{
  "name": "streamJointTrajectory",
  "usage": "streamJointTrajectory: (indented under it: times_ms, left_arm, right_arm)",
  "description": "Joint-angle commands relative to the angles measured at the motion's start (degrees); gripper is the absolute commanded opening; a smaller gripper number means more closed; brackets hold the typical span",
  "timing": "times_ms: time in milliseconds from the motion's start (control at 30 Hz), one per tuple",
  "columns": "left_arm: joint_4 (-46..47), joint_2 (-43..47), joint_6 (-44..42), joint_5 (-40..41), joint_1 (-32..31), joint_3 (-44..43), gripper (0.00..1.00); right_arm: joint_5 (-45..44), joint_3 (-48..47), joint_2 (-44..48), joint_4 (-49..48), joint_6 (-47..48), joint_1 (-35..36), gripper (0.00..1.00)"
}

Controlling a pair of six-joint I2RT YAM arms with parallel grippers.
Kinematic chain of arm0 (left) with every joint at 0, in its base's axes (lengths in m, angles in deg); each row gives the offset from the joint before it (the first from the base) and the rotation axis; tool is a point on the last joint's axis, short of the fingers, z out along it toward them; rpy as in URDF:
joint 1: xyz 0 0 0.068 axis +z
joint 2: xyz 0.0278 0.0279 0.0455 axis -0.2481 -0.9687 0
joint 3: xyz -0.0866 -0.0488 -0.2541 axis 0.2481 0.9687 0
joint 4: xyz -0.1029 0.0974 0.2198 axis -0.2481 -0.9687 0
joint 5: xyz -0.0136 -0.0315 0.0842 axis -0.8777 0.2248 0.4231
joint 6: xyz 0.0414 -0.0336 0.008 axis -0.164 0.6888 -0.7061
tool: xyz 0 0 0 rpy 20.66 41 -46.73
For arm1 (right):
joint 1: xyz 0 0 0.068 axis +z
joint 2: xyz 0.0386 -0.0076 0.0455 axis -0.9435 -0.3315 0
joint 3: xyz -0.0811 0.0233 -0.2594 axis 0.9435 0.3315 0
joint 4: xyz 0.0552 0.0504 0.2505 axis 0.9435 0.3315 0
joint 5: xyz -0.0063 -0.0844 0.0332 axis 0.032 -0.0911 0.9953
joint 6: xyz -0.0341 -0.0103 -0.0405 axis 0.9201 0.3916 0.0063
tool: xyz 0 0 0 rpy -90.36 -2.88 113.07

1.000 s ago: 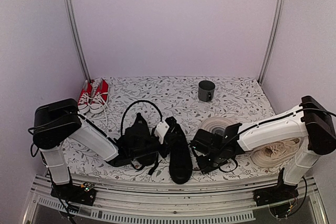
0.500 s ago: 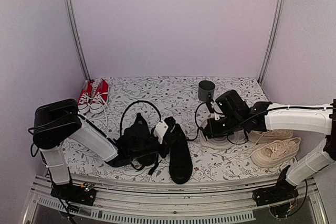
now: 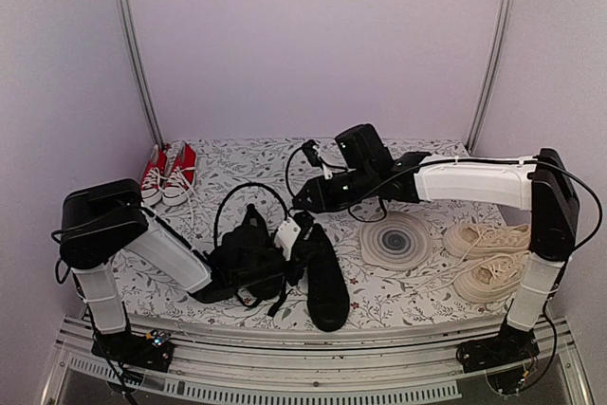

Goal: Tie the shoes
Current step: Pass from the left arm to the right

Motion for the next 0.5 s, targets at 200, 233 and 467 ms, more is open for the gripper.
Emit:
streamJointTrajectory:
  times_ms: [200, 233, 467]
  left_arm:
    - [3.1, -1.0, 1.0, -0.1, 2.1, 0.1, 0.00]
    - [3.1, -1.0, 1.0, -0.3, 2.1, 0.1, 0.00]
    - [2.4, -1.2, 1.2, -0.6, 2.4, -0.4, 0.00]
  right_arm:
    - [5.0, 8.8, 8.0, -3.8, -1.5, -1.4, 0.41]
    - [6.3, 9.9, 8.6, -5.0, -1.5, -1.4, 0.41]
    - [10.0, 13.3, 6.8, -10.3, -4.5, -1.3, 0.45]
